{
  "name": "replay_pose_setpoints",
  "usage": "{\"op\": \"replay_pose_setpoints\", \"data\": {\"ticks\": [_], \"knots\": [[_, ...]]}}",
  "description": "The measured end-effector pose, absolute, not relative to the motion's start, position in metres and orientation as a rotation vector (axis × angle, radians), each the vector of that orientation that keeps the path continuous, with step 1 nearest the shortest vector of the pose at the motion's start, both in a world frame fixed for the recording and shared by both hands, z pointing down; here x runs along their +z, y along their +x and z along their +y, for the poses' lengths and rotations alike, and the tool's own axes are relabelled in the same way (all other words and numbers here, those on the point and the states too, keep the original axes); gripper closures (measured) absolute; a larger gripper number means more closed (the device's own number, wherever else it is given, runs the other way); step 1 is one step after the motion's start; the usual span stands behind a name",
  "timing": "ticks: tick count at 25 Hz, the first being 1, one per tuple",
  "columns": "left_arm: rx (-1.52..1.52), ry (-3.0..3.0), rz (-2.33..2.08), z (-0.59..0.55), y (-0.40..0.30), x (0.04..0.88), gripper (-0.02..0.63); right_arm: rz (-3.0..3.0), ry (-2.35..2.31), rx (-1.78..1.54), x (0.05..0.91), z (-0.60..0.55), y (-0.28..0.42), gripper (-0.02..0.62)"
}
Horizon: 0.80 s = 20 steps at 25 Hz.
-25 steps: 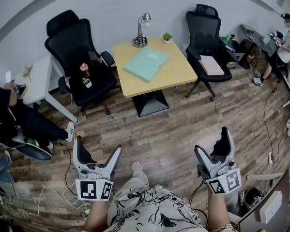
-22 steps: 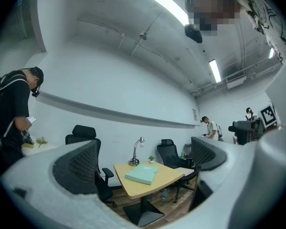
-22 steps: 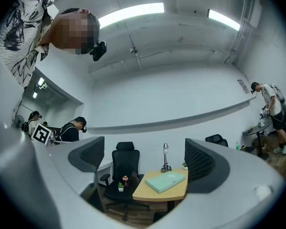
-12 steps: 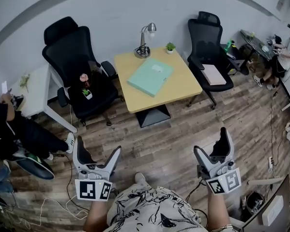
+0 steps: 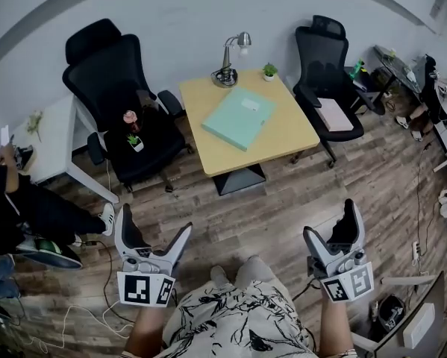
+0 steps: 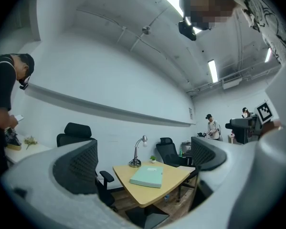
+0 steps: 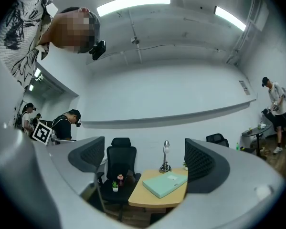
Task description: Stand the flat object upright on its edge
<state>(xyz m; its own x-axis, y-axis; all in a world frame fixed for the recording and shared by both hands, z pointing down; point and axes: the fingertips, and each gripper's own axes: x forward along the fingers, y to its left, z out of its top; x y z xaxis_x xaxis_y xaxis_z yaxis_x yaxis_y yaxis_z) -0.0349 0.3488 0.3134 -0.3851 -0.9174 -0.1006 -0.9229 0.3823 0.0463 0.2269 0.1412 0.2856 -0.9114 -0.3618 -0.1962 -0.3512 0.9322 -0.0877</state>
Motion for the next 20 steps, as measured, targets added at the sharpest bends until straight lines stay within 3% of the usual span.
{"op": "replay_pose_setpoints", "data": {"ticks": [20], "knots": [[0.085,-1.690,2.597,0.233,-0.104,0.324,0.006,2.915,-0.531,-0.119,0.308,0.019,0.157,0.077]]}}
